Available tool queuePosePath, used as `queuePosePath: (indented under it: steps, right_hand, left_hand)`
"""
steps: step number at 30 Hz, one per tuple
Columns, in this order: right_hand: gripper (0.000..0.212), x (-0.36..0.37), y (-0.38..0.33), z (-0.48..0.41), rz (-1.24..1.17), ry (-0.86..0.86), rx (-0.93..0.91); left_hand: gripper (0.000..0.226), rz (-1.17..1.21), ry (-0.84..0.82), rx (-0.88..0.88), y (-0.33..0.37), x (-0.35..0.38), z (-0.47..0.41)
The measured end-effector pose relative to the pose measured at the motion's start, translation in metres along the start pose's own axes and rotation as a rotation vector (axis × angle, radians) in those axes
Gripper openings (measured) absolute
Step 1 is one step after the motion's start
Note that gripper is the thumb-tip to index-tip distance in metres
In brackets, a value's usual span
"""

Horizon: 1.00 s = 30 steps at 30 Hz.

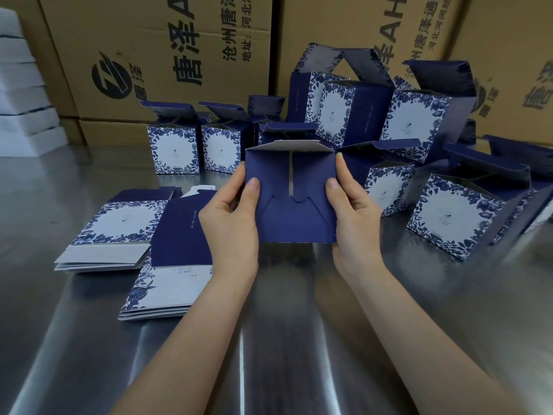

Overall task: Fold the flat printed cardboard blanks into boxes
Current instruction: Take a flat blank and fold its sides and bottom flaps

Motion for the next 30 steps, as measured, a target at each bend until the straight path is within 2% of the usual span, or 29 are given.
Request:
queuePosePath:
  steps: [10, 14, 17, 25, 30]
  right_hand:
    - [0.039, -0.001, 0.001, -0.002, 0.117, 0.013, -0.035]
    - [0.038, 0.003, -0.001, -0.003, 0.093, -0.091, -0.018]
    - [0.047, 0.007, -0.003, -0.003, 0.106, -0.154, -0.032]
    - [0.055, 0.002, 0.003, -0.006, 0.164, -0.117, -0.067]
    - [0.054, 0.002, 0.003, -0.008, 0.131, -0.172, -0.041]
  left_hand:
    - [0.033, -0.075, 0.004, 0.032, -0.001, -0.001, 0.001]
    - [0.037, -0.043, -0.044, -0.003, -0.002, 0.001, -0.002]
    - [0.042, -0.032, -0.104, -0.03, -0.003, 0.006, -0.001]
    - [0.047, -0.138, -0.163, 0.006, -0.004, 0.011, 0.001]
    - [0.045, -0.116, -0.215, -0.006, -0.006, 0.012, -0.001]
Point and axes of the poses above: each hand's wrist, its own z-axis away from the middle knuckle, its own x-axis out of the palm, y = z × x, the point moved 8 cm from there along -z, towards the middle knuckle, and after that the axes turned 10 degrees about z, right-handed, at the moved point
